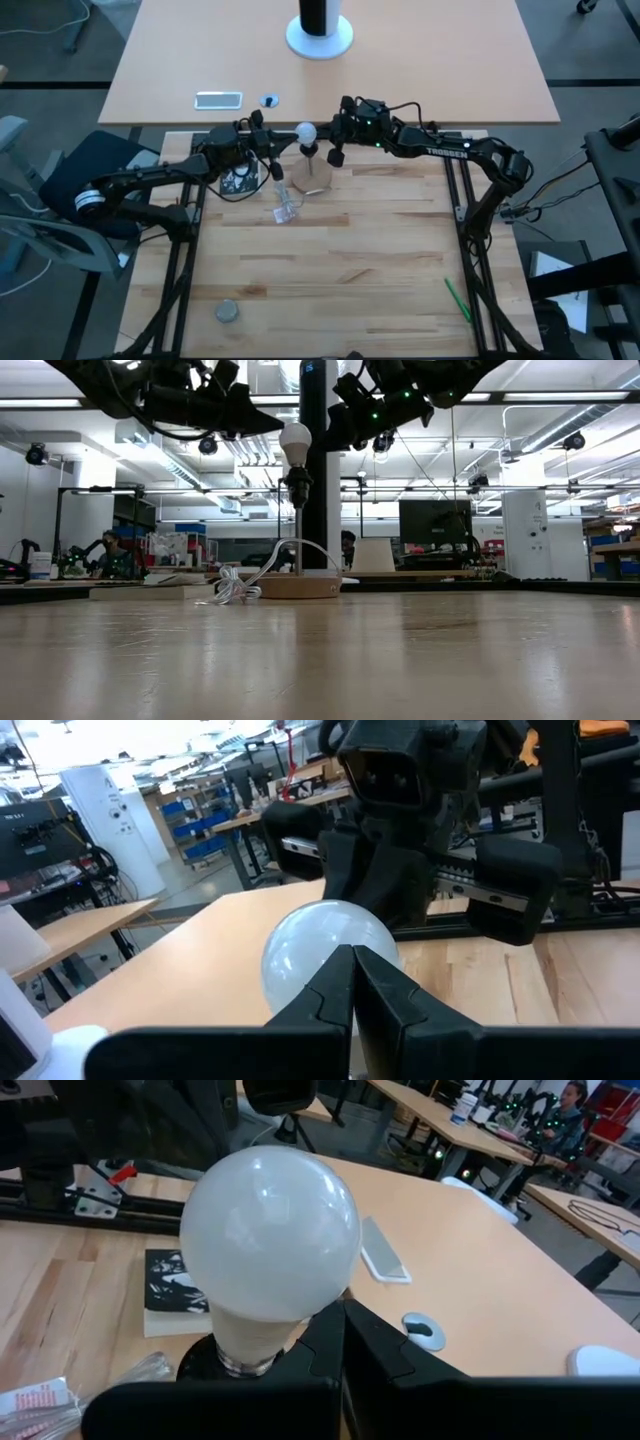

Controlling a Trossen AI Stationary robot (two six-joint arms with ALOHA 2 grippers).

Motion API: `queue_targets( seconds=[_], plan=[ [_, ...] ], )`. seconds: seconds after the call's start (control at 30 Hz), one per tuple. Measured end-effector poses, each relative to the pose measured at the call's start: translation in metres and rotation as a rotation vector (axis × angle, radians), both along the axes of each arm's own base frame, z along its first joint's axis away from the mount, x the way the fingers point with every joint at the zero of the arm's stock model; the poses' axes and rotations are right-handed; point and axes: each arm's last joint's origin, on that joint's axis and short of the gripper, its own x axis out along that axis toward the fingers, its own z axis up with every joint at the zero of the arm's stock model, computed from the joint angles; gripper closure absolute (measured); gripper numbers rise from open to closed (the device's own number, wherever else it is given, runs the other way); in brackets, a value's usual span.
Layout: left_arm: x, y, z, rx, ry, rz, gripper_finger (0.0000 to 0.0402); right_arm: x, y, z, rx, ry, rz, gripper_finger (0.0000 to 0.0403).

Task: Screw lightbulb
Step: Insert the lightbulb into the lamp

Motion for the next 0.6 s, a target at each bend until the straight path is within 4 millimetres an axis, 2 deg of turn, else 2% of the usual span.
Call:
queue_targets(
  seconds=[0.3,0.6],
  plan=[
    [0.0067,0.0053,-0.0071,0.001,0.002,0.005,0.0401,-0.0004,-0.0001,-0.0013,0.009,0.009,-0.012,0.0403],
    [0.0047,0.0057,-0.005,-0.001,-0.007,0.011,0.0402,-0.0006,-0.0001,-0.0019,0.011,0.014,-0.012,0.0403]
  ],
)
